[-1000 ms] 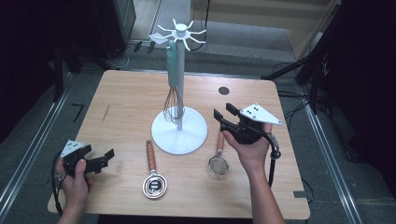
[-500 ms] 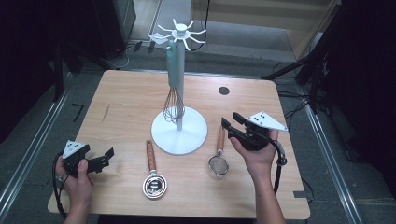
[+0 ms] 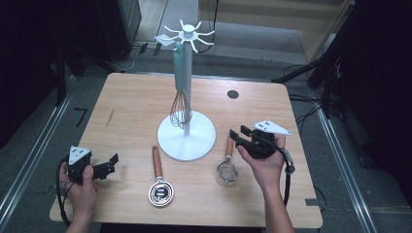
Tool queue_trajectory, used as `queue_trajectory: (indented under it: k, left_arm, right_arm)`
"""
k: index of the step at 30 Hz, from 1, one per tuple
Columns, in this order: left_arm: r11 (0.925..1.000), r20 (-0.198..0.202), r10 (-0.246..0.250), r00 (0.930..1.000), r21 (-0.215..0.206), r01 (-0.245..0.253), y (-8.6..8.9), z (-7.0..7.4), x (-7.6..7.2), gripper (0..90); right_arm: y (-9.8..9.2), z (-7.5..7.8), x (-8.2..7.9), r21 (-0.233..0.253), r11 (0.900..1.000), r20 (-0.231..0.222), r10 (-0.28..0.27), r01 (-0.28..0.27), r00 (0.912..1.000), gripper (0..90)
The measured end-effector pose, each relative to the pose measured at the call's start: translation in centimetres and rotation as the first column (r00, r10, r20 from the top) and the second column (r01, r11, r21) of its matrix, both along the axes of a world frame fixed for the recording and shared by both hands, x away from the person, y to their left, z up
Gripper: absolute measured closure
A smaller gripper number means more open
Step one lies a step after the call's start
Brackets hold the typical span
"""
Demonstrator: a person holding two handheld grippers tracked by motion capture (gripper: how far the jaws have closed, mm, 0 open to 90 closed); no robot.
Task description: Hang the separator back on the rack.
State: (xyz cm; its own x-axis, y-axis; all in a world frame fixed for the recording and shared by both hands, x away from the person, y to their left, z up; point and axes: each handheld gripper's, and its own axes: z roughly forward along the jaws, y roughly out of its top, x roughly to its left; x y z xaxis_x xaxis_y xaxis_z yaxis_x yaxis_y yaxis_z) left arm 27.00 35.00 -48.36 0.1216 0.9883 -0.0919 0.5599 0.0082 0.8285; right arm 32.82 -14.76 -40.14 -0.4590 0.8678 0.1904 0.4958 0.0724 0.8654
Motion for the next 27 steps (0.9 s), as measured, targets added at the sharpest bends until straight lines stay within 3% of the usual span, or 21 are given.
queue_trajectory:
  k: [6,12,15,21,27]
  left_arm:
    - [0.9997,-0.012,0.002,0.9999,-0.023,-0.002,0.2,0.0,0.1,0.6]
    - [0.9993,-0.002,0.013,0.9999,-0.034,-0.013,0.4,0.0,0.0,0.6]
    - [0.9995,0.000,0.013,0.9999,-0.028,-0.013,0.3,0.0,0.0,0.6]
    - [0.9995,-0.002,0.011,0.9999,-0.029,-0.011,0.3,0.0,0.0,0.6]
    - [0.9993,-0.001,0.016,0.9999,-0.032,-0.016,0.4,0.0,0.0,0.6]
  right_arm:
    - [0.5,-1.4,0.0,-0.024,1.000,-0.061,0.010,-0.011,0.9981,53.4]
    - [0.4,-1.6,-0.4,-0.019,1.000,-0.101,-0.005,0.003,0.9949,54.6]
    - [-0.1,-2.0,-0.5,0.027,0.999,-0.150,-0.015,0.019,0.9886,55.8]
    - [-0.4,-2.8,-0.1,0.015,0.999,-0.186,-0.031,0.034,0.9821,52.8]
    - [-0.6,-3.8,0.6,0.031,0.997,-0.260,-0.056,0.067,0.9640,47.9]
